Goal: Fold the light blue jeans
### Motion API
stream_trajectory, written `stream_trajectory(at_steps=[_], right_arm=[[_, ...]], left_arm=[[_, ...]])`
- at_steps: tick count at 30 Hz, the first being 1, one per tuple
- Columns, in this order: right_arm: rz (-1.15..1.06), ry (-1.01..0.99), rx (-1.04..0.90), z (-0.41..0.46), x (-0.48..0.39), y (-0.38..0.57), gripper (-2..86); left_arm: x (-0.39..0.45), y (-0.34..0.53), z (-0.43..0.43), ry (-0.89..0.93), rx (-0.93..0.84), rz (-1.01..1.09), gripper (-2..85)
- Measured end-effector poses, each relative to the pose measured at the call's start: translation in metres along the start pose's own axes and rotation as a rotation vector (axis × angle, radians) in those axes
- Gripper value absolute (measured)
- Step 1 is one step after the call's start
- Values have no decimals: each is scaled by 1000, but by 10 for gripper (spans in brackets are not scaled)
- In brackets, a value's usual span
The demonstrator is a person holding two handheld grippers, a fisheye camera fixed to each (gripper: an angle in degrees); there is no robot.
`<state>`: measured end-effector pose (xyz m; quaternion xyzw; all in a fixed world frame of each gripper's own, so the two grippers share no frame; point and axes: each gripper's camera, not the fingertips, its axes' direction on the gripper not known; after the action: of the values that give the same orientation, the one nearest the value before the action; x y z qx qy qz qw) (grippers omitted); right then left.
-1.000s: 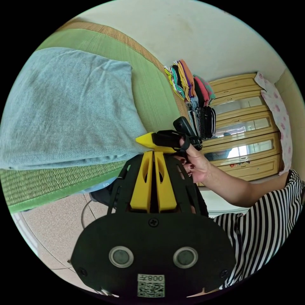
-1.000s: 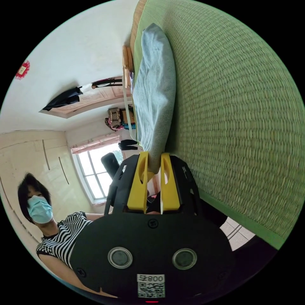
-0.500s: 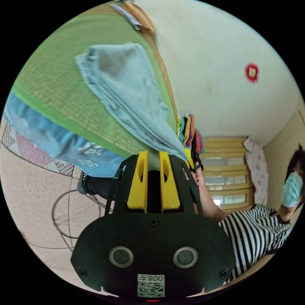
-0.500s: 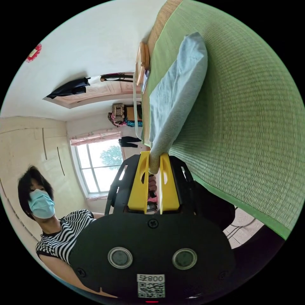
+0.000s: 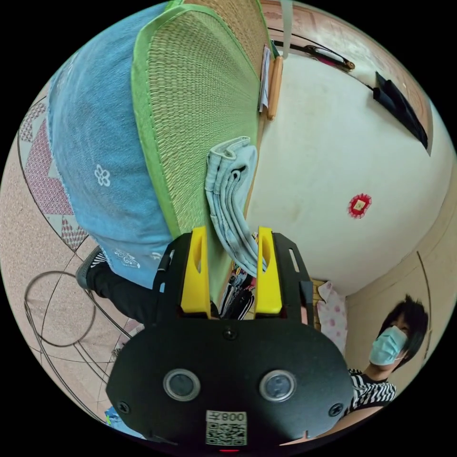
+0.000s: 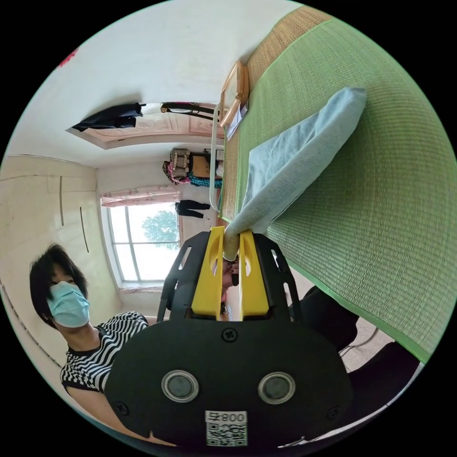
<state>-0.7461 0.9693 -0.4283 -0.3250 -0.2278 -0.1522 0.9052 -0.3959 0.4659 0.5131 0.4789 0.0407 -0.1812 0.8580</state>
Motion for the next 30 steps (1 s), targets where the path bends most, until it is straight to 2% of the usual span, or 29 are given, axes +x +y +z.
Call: stream_trajectory(at_steps=[11, 18, 30], right_arm=[[6, 11, 28, 18, 33, 17, 52], [18, 12, 62, 30, 69, 43, 53], [116, -75, 175, 55, 191, 161, 55]], left_arm=[[53, -15, -22, -17, -10, -78, 133], [99, -17, -52, -46, -30, -62, 80], [214, 16, -127, -57, -129, -14, 68]])
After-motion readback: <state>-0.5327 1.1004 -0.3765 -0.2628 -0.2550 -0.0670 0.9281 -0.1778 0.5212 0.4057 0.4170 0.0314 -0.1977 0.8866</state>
